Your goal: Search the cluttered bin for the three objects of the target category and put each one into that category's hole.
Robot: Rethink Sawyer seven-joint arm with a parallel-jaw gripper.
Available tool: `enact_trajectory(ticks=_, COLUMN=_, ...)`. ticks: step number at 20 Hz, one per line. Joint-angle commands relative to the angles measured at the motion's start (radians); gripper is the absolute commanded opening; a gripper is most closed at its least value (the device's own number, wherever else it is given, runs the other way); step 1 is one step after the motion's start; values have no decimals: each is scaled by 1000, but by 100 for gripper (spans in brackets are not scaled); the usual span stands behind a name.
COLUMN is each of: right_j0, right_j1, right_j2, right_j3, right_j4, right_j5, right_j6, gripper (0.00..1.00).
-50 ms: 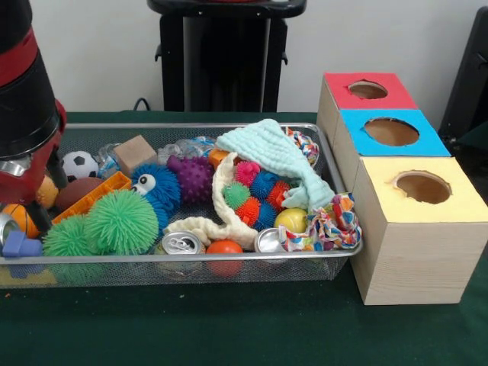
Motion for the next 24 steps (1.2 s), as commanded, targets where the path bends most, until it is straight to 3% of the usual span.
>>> enact_trajectory(ticks=1, right_j0=-18, right_j1=63, right_j2=70, right_j3=36, right_j4=-81, right_j5=-53, right_j6=-331, gripper=100)
enact_trajectory(ticks=6, right_j0=-22, right_j1=91, right_j2=88, right_j3=3, right_j4=-86, right_j5=-54, right_j6=-352, gripper=100)
enact_trajectory(ticks=13, right_j0=-20, right_j1=106, right_j2=84, right_j3=16, right_j4=-80, right_j5=-98, right_j6=-342, gripper=100)
enact_trajectory(ticks=24, right_j0=-18, right_j1=139, right_j2=112, right_j3=-33, right_j4=-72, right_j5=-49, right_j6=-347, gripper=100)
